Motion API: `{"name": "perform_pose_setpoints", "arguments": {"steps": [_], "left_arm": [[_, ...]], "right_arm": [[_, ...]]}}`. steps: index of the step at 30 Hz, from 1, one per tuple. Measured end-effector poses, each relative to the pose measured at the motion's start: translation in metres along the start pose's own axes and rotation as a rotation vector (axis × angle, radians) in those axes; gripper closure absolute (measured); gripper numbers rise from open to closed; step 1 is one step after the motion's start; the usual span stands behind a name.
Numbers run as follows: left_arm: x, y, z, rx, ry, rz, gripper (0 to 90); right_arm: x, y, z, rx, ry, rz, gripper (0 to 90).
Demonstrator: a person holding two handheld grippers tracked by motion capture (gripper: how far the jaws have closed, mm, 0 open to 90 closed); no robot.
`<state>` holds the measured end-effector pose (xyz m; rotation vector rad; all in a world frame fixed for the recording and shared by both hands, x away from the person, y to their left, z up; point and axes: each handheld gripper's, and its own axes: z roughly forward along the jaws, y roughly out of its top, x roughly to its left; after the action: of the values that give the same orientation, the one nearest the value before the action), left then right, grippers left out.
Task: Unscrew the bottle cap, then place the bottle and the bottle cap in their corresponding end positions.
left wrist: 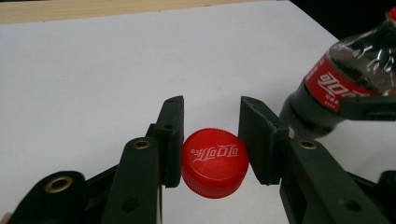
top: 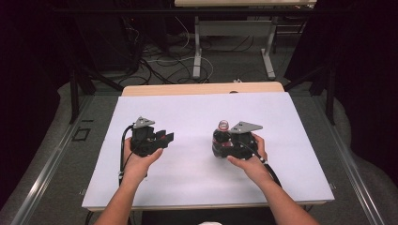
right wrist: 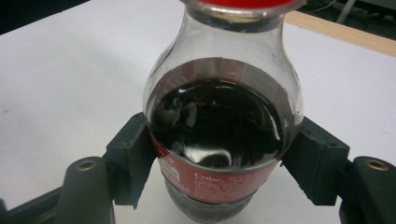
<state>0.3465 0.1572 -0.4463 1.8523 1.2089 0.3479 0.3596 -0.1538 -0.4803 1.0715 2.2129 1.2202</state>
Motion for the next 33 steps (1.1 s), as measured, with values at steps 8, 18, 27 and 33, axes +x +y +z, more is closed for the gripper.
{"name": "perform_pose_setpoints", "arguments": {"steps": [8,18,27,33], "left_arm": [[0.009,-0.006,-0.002,-0.001,0.006,-0.025,62.1],[0.012,-0.008,-0.004,-0.016,0.009,-0.047,62.1],[0.014,-0.012,0.0,-0.01,0.004,-0.046,62.1],[0.017,-0.012,-0.001,-0.009,0.004,-0.051,62.1]], "right_arm": [[-0.015,0.02,0.015,-0.014,-0.013,0.015,30.3],[-0.03,0.037,0.046,-0.009,-0.058,0.048,30.3],[-0.035,0.038,0.077,-0.031,-0.08,0.051,30.2],[-0.031,0.041,0.093,-0.028,-0.071,0.053,30.2]]}}
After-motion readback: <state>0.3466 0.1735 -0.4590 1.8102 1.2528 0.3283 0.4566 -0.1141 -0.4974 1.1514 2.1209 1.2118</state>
